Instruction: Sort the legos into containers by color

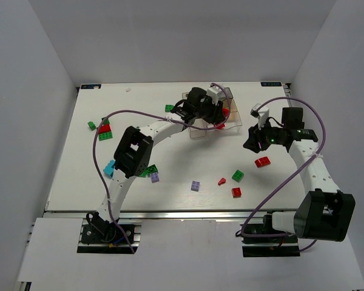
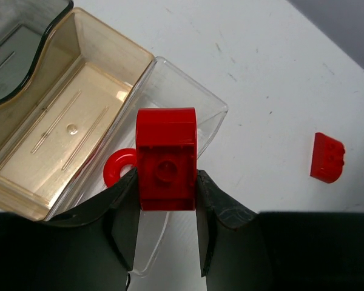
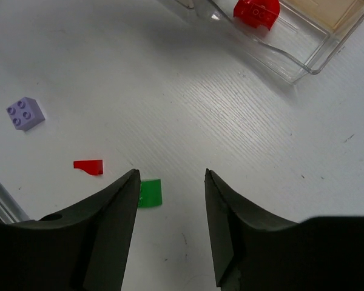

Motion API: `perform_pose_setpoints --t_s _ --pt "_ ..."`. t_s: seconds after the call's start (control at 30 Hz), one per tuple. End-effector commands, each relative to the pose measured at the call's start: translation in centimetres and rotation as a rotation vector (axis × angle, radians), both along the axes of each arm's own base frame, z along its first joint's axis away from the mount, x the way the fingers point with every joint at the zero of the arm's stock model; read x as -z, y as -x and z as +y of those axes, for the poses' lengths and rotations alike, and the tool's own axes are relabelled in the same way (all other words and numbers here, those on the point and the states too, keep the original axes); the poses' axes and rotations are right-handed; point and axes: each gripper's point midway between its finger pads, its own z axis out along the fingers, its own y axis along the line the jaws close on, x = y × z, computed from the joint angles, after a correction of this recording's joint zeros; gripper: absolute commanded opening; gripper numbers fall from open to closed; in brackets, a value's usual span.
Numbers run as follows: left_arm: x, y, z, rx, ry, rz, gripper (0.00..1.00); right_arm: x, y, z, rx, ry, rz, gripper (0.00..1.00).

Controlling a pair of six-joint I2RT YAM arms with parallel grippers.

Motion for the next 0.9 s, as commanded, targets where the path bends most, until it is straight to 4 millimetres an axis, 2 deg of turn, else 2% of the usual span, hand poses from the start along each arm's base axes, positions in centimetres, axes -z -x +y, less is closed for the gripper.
perform_pose_setpoints --t_s 0.0,0.1,0.17,0.2,0.3,0.43,0.5,0.53,0.57,0.6,0.63,0.67,0.7,0.73,0.77,0.8,0.83,0.87 --pt "-2.2 -1.0 0.6 -0.044 -0.020 -0.070 0.17 -0.8 0.0 -0.4 0.018 0.003 -0.049 0.53" --pt "-1.4 -1.0 1.0 -0.061 -0.036 -0.055 0.37 -0.5 0.2 -0.7 0.028 0.005 -0.044 0.61" --pt "-1.3 -1.1 1.1 -0.072 -0.044 -0.053 0.56 -0.3 0.3 -0.7 0.025 0.000 -0.032 0.66" --pt "-1.1 -1.1 1.2 -0.077 -0.046 -0.049 0.61 -0.3 0.3 -0.8 0.028 -0.001 -0.027 0.67" --pt "-1.5 -1.4 1.3 -0.095 -0.040 -0.055 0.68 -0.2 0.1 -1.0 0.034 0.005 -0.016 0.69" --pt "-2.5 -1.4 1.4 -0.120 -0.011 -0.047 0.69 -0.1 -0.1 -1.5 0.017 0.026 -0.013 0.70" --pt "-5.2 -1.9 2.2 -0.157 0.033 -0.065 0.66 0.0 -0.5 -2.1 -0.022 0.065 -0.051 0.70" --pt "-5.7 -1.8 2.5 -0.195 0.065 -0.036 0.61 0.4 0.0 -2.0 -0.066 0.079 -0.051 0.70" --pt "-6.6 -2.0 3.3 -0.229 0.085 -0.022 0.54 1.2 0.4 -2.2 -0.113 0.097 -0.038 0.70" --pt "-9.0 -2.0 4.6 -0.268 0.111 -0.020 0.37 2.1 2.2 -2.3 -0.265 0.153 -0.042 0.70" --pt "-9.6 -2.0 5.5 -0.327 0.119 -0.002 0.27 3.2 3.2 -2.2 -0.371 0.159 -0.025 0.69" --pt "-9.5 -1.7 6.9 -0.358 0.102 0.016 0.20 3.5 4.0 -2.7 -0.456 0.186 -0.037 0.67" --pt "-12.1 -1.2 8.3 -0.383 0.125 -0.002 0.17 3.9 4.7 -3.0 -0.530 0.207 -0.042 0.67" --pt "-12.4 -0.2 9.1 -0.389 0.118 0.013 0.17 4.3 4.7 -3.6 -0.617 0.257 -0.085 0.67" --pt "-10.5 0.7 10.4 -0.400 0.082 0.051 0.21 4.7 4.8 -4.2 -0.640 0.270 -0.079 0.67" --pt "-12.8 2.1 12.1 -0.415 0.099 0.035 0.33 4.8 4.3 -4.6 -0.664 0.297 -0.100 0.67" --pt "-13.1 3.2 13.0 -0.423 0.096 0.043 0.61 5.2 3.8 -5.2 -0.714 0.335 -0.126 0.68" --pt "-13.1 3.7 14.5 -0.461 0.089 0.047 0.69 5.5 3.6 -5.6 -0.737 0.356 -0.128 0.69"
